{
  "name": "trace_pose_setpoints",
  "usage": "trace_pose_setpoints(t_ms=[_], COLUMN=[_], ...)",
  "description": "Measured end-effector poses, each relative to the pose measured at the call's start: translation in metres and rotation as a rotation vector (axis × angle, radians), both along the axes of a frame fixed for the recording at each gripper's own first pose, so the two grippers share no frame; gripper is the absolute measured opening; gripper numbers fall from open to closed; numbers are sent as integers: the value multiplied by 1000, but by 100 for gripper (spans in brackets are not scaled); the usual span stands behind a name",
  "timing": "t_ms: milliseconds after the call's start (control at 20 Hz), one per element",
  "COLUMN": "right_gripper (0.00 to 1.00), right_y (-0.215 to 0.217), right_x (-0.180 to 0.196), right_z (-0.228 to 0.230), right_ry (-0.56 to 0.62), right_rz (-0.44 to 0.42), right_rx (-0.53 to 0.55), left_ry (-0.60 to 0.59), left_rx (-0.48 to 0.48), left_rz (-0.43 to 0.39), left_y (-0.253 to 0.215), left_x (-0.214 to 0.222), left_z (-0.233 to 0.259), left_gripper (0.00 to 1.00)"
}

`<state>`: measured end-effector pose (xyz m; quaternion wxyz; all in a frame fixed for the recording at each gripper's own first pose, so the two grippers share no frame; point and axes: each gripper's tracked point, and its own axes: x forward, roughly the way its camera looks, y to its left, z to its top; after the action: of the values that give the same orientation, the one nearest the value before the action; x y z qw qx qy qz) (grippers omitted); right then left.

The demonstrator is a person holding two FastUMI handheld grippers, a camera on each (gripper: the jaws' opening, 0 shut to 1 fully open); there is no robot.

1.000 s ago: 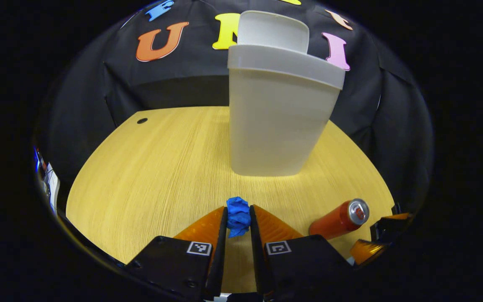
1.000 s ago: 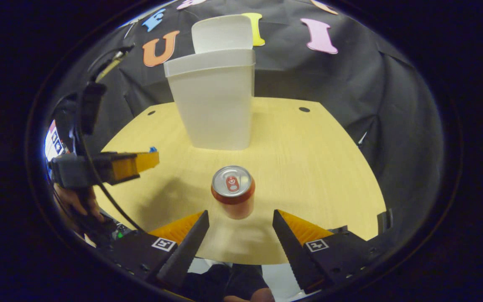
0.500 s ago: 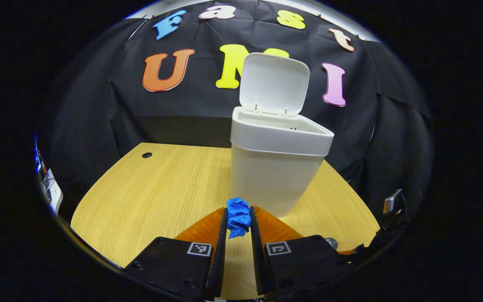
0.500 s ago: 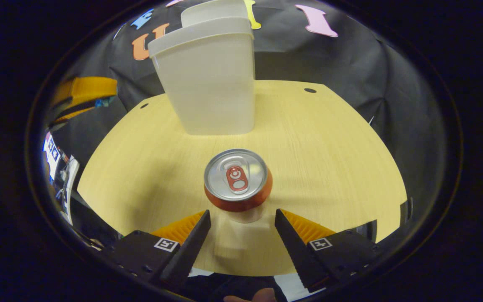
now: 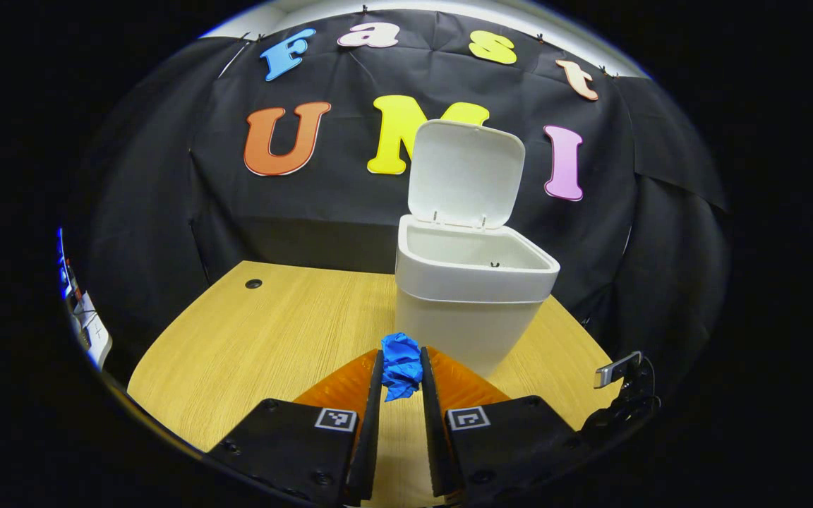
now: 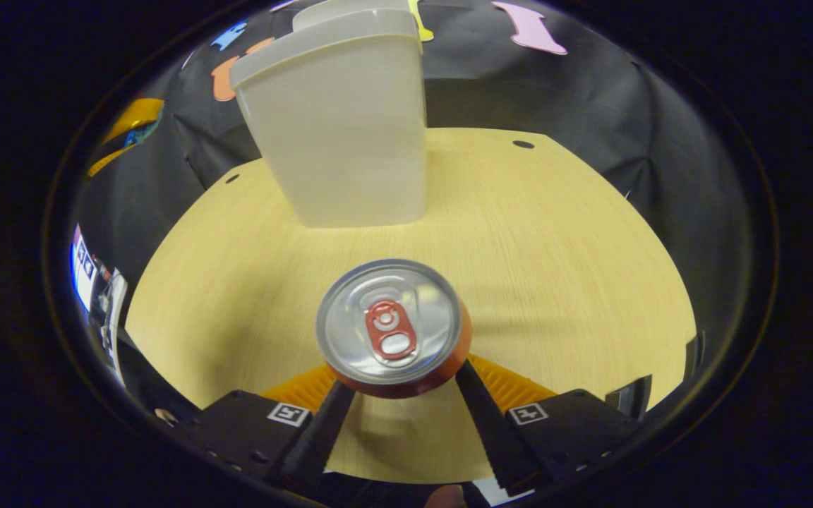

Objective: Press the lid of the desktop garbage bin to open it, pick up the crumpled paper on the desktop and throw it into the bin, then pick up the pop can on the desktop and drop it into the bin, and finally close the garbage bin lid.

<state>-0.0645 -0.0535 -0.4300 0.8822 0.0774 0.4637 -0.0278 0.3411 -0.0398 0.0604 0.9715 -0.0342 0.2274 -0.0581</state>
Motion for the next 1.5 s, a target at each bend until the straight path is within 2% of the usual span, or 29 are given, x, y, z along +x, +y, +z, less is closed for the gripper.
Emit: trace_pose_setpoints(t_ms=[100,250,550,850,1300,1400,1450,1500], right_gripper=[82,80,80,81,80,80,80,80], right_y=[1,-1,-14,-47,-80,-83,-83,-83], right_x=[1,6,29,46,63,67,68,70], right_z=[1,12,79,136,183,186,186,186], right_ry=[0,-19,-100,-140,-199,-202,-201,-200], right_rz=[14,41,76,24,-3,-9,-10,-10], right_rx=[-7,-12,-30,-9,-14,-15,-13,-14], left_ry=[-6,-27,-134,-234,-222,-206,-198,-194], left_rx=[1,2,-16,-58,-20,-13,-5,2], left_rz=[3,3,-17,-58,-62,-71,-71,-70], left_y=[1,0,-15,-48,-66,-68,-69,-68], left_x=[0,5,38,95,155,159,159,161], left_z=[5,19,72,120,103,96,93,92], left_gripper=[33,33,33,33,35,40,48,51])
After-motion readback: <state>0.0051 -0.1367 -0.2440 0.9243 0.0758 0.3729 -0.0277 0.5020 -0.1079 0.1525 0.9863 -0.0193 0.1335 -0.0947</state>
